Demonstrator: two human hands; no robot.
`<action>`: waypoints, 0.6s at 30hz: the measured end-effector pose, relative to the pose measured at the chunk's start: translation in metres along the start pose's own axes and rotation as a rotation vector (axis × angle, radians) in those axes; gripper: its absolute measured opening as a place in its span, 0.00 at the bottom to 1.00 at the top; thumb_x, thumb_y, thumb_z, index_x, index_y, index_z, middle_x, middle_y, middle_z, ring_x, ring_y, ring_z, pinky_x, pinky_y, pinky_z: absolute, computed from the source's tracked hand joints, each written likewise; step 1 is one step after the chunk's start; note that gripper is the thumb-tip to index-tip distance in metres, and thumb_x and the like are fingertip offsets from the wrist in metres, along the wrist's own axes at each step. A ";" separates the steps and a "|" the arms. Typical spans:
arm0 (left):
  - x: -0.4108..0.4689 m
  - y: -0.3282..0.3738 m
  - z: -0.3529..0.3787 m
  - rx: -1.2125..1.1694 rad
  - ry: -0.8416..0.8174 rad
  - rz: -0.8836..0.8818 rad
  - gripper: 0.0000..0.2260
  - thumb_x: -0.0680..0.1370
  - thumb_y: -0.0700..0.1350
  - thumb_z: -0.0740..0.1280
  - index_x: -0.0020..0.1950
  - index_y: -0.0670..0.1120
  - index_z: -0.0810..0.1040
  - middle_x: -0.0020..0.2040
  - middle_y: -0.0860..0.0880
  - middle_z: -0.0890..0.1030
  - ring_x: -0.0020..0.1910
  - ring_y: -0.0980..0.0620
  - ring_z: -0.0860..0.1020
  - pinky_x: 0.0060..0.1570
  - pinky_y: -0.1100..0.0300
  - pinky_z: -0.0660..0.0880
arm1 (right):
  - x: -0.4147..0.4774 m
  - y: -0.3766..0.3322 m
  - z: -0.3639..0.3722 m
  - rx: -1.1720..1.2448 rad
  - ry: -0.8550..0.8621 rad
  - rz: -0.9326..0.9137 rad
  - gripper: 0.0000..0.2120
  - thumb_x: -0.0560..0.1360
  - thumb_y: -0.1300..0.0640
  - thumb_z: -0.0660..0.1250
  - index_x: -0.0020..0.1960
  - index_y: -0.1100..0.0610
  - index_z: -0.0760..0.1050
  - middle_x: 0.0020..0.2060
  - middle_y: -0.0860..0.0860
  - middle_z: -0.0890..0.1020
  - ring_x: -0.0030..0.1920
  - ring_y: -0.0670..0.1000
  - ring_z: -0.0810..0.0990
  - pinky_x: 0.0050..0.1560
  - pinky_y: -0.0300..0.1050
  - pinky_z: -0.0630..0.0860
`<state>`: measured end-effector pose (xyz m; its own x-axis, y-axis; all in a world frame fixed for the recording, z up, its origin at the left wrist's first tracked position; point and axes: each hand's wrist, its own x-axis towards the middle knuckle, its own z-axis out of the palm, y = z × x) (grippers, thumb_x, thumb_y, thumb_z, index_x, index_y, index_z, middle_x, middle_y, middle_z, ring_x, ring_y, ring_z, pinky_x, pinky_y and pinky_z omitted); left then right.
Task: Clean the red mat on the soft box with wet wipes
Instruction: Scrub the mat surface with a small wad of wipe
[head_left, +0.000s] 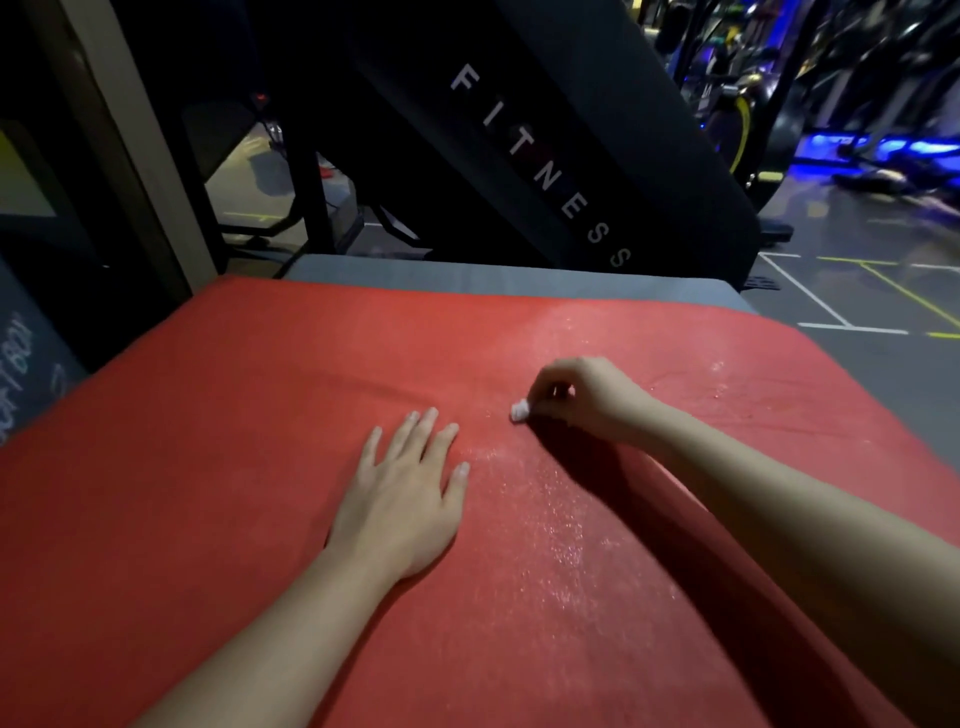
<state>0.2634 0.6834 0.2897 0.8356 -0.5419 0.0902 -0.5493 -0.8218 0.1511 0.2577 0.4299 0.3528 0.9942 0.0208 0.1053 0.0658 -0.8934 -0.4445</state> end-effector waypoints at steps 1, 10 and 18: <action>0.000 -0.001 0.000 0.000 -0.006 0.007 0.28 0.84 0.60 0.41 0.84 0.56 0.49 0.84 0.54 0.44 0.81 0.56 0.37 0.81 0.48 0.40 | 0.015 0.009 0.000 -0.010 0.065 0.034 0.12 0.69 0.44 0.75 0.44 0.51 0.83 0.39 0.49 0.83 0.41 0.51 0.80 0.40 0.43 0.73; 0.002 -0.001 -0.001 0.012 -0.050 0.031 0.31 0.79 0.62 0.34 0.83 0.60 0.42 0.84 0.55 0.41 0.81 0.54 0.36 0.80 0.45 0.38 | 0.039 0.023 -0.019 0.178 -0.115 0.118 0.22 0.61 0.33 0.75 0.42 0.51 0.84 0.31 0.52 0.83 0.31 0.46 0.80 0.33 0.38 0.71; 0.000 0.000 -0.003 -0.002 -0.040 0.018 0.29 0.80 0.63 0.34 0.82 0.63 0.40 0.83 0.58 0.38 0.80 0.57 0.33 0.80 0.47 0.36 | 0.100 0.050 -0.010 0.047 0.129 0.120 0.12 0.69 0.44 0.76 0.43 0.53 0.84 0.31 0.51 0.82 0.29 0.46 0.77 0.33 0.37 0.70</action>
<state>0.2632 0.6835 0.2925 0.8244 -0.5634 0.0539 -0.5645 -0.8114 0.1513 0.3594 0.3831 0.3497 0.9763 -0.1448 0.1611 -0.0455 -0.8641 -0.5012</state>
